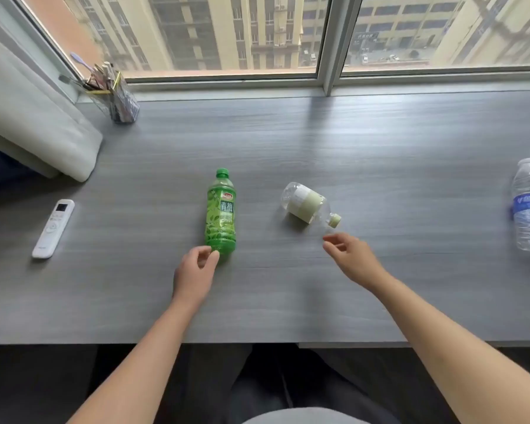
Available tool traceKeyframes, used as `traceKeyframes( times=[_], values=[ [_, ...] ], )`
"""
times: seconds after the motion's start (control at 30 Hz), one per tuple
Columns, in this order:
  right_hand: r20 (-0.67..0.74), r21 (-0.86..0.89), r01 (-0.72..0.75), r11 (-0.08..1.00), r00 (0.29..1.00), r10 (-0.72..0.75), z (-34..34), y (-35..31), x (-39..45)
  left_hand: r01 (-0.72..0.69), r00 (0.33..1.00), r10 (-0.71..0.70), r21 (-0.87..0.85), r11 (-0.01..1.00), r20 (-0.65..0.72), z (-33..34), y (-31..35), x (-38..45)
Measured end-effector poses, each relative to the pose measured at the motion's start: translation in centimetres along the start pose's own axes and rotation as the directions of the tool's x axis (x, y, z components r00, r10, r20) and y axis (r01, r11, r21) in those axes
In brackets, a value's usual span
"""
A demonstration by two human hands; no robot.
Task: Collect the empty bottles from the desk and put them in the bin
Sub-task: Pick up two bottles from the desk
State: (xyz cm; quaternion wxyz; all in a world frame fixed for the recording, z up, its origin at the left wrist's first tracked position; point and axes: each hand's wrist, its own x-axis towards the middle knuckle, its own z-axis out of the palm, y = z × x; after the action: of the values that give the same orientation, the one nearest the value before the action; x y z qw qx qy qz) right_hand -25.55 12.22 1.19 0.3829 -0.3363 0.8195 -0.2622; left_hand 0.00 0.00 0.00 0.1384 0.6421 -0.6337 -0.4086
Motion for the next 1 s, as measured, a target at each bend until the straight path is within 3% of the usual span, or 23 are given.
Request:
traceKeyframes(
  times=[0.17,0.33,0.47,0.67,0.77,0.83,0.93,1.0],
  values=[
    [-0.111,-0.143,0.086,0.986,0.989,-0.102,-0.3,-1.9,4.5,0.054,0.998,-0.051,0.081,0.995,-0.041,1.3,2.9,4.6],
    [-0.126,-0.313,0.074,0.947,0.985,-0.118,-0.4,-2.3,8.0,0.107,0.994,-0.101,0.226,0.968,-0.038,3.2,3.8,7.6],
    [-0.054,-0.402,0.024,0.915,0.997,-0.049,-0.4,-2.4,10.1,0.14,0.99,-0.13,0.295,0.945,-0.055,4.3,3.8,8.5],
    [0.026,-0.513,0.007,0.858,1.0,0.007,0.8,-1.8,10.9,0.208,0.978,-0.198,0.263,0.942,-0.067,4.4,3.8,9.0],
    [0.028,-0.502,0.035,0.864,0.999,-0.024,1.0,-1.3,10.7,0.216,0.976,-0.215,0.189,0.958,-0.026,3.9,3.4,8.4],
    [0.017,-0.46,0.045,0.887,0.999,-0.042,0.8,-1.2,10.4,0.216,0.975,-0.219,0.052,0.975,0.041,3.4,3.5,7.4],
    [0.003,-0.302,0.031,0.953,0.999,-0.032,0.3,-1.0,9.6,0.276,0.953,-0.237,-0.225,0.935,0.187,2.7,3.6,5.4],
    [0.009,-0.179,0.016,0.984,1.0,-0.014,-0.1,-1.0,8.6,0.31,0.937,-0.234,-0.311,0.899,0.259,2.4,3.1,4.0]
  ],
)
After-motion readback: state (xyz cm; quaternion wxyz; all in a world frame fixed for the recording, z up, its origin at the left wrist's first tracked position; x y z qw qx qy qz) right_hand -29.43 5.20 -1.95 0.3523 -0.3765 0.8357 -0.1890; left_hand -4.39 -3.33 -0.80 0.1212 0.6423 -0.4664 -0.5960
